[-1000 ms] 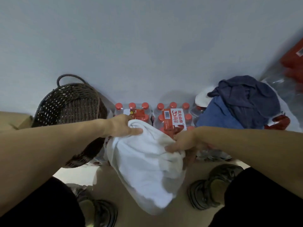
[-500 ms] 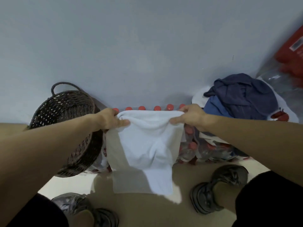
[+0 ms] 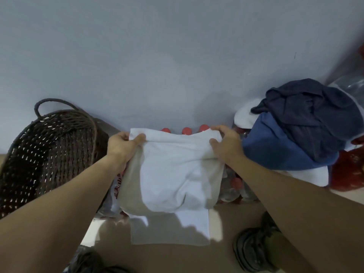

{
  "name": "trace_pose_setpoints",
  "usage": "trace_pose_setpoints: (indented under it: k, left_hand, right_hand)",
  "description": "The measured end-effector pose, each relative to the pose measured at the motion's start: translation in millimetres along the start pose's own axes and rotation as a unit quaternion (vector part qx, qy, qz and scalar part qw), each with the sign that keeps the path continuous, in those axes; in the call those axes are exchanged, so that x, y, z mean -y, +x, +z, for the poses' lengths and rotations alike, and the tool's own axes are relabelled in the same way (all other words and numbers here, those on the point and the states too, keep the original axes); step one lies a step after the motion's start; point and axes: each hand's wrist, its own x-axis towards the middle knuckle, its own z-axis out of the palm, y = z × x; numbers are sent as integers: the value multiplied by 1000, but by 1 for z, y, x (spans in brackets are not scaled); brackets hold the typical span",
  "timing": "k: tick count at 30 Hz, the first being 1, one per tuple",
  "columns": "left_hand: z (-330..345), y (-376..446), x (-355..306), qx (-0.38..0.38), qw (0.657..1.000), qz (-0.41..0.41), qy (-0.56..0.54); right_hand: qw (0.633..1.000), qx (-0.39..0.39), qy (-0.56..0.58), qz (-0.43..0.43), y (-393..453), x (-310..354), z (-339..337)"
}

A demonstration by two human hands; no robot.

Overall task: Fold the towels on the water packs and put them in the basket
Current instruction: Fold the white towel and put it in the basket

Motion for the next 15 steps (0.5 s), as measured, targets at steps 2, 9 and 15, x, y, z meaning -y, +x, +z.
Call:
trace_pose_setpoints:
  k: [2,9,15]
  left_hand:
    - [-1,9,5,-23,999,25,29]
    - [-1,24,13,-53,977,165,127]
    - [4,17,14,-119,956,171,204]
  right_hand:
    - [999,6,-31,-42,0,-4,1]
    - [995,-19,-58,-84,9,-2,10]
    - [937,20,-347,-30,16,-1,19]
